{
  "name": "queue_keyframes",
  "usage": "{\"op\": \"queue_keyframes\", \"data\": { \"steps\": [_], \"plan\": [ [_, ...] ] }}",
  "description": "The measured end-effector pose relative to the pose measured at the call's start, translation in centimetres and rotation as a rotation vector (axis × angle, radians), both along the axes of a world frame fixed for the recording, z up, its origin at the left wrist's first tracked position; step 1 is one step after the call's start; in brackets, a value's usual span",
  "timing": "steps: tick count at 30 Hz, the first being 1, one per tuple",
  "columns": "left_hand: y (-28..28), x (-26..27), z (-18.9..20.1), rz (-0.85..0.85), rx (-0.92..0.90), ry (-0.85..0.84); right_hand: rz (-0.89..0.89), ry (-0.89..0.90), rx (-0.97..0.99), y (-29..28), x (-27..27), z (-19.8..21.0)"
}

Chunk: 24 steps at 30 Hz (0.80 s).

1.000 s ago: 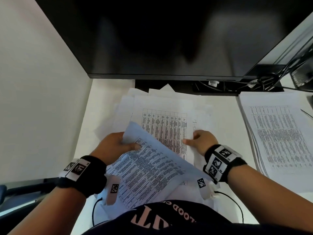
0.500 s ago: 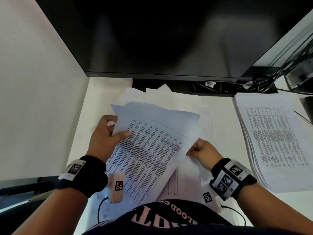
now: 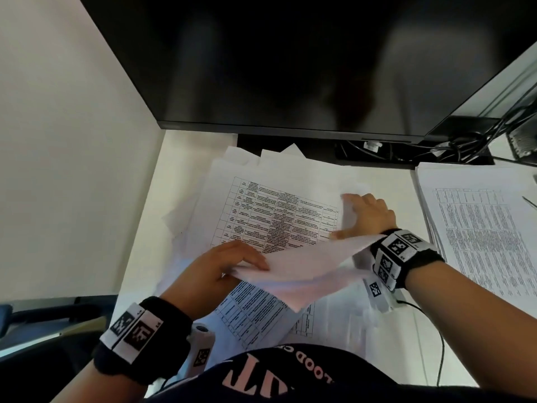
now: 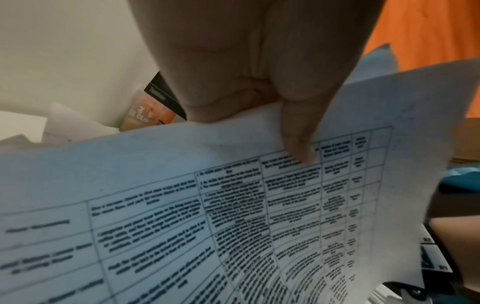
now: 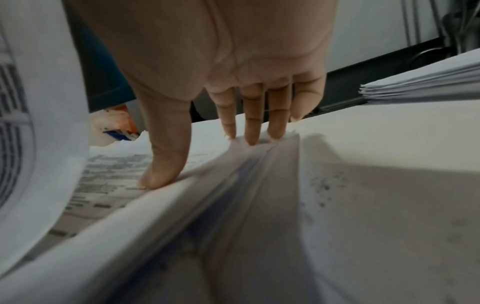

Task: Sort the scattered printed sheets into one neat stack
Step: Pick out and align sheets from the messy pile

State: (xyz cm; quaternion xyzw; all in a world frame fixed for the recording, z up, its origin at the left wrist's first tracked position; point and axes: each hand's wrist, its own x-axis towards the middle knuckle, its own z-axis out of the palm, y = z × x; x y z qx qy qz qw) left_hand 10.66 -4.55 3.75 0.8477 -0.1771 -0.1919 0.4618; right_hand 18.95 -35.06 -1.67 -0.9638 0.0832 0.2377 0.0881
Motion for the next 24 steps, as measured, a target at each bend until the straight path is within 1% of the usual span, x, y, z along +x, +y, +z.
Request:
{"op": "queue_keyframes", "data": {
  "steps": [3, 6, 9, 11, 12, 14, 15, 17, 19, 22, 24],
  "plan": [
    [0.4, 0.1, -0.6, 0.026, 0.048, 0.019, -0.033, -0.04, -0.017, 0.0, 0.3, -0.3],
    [0.5, 0.4, -1.0, 0.016, 0.143, 0.044, -0.063, -0.017, -0.038, -0.7, 1.0, -0.3],
    [0.4, 0.7, -0.7, 0.092, 0.175, -0.004, -0.08, -0.082, -0.025, -1.1, 1.3, -0.2],
    [0.3, 0.8, -0.3, 0.194, 0.189, -0.13, -0.138, -0.133, 0.051, -1.3, 1.3, -0.3],
    [0.3, 1.0, -0.1, 0.233, 0.157, -0.088, -0.188, -0.143, 0.109, -1.4, 1.3, -0.5],
    [0.5, 1.4, 0.9, 0.258, 0.1, -0.03, -0.306, -0.152, 0.247, -1.8, 1.3, -0.7],
    [0.7, 1.7, 1.5, 0.25, 0.055, -0.057, -0.348, -0.165, 0.292, -2.0, 1.2, -0.9],
    [1.4, 2.2, 2.3, 0.224, 0.04, -0.157, -0.398, -0.198, 0.322, -2.5, 1.1, -1.1],
    [1.9, 2.8, 3.2, 0.194, -0.001, -0.184, -0.45, -0.242, 0.376, -2.8, 0.9, -0.9],
    [1.6, 3.6, 4.9, 0.169, 0.116, -0.151, -0.532, -0.325, 0.482, -3.1, 0.5, 0.1],
    [1.3, 3.9, 5.6, 0.155, 0.226, -0.128, -0.539, -0.353, 0.491, -3.1, 0.0, 1.1]
  ]
}}
